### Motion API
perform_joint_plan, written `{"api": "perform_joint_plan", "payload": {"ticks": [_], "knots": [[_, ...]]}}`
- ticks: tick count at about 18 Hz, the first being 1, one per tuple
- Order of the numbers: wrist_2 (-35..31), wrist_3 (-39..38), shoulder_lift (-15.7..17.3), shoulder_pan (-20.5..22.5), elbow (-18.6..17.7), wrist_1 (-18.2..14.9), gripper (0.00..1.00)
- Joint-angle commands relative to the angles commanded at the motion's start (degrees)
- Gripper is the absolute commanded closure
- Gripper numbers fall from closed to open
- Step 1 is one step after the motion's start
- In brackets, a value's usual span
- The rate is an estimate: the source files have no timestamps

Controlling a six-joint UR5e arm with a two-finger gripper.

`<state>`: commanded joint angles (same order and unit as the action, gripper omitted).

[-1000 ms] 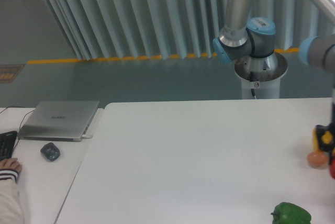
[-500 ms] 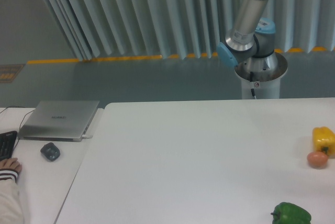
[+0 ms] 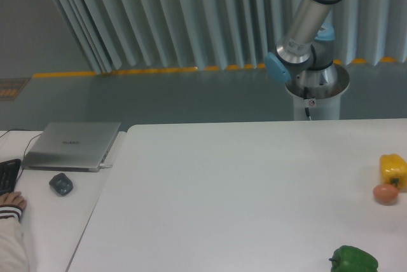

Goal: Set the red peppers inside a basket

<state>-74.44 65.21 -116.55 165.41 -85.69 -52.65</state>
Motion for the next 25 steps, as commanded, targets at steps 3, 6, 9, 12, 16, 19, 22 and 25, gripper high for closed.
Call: {"api": "perform_joint_plan", "payload": {"ticks": [3, 6, 9, 12, 16, 19, 22, 25], "knots": [[-0.09, 0.00, 1.67, -0.09, -0.70, -0.26, 0.00], [-0.09, 0.26, 4.56, -1.40, -1.76, -0.44, 0.00], [-0.18, 0.44, 8.08, -5.00, -3.07, -2.27, 0.00], [-0.27, 8.67, 11.15, -6.15, -3.96, -8.07, 0.00], [-5.86, 21.85, 12.92, -6.59, -4.13, -14.32, 0.00], [-10.37, 38.95, 13.27, -8.53, -3.70, -14.85, 0.00], [-10.81, 48.49, 13.36, -9.40, -4.48, -16.00, 0.00], [-15.90, 52.82, 13.54, -11.76, -5.45, -16.79, 0.00]]}}
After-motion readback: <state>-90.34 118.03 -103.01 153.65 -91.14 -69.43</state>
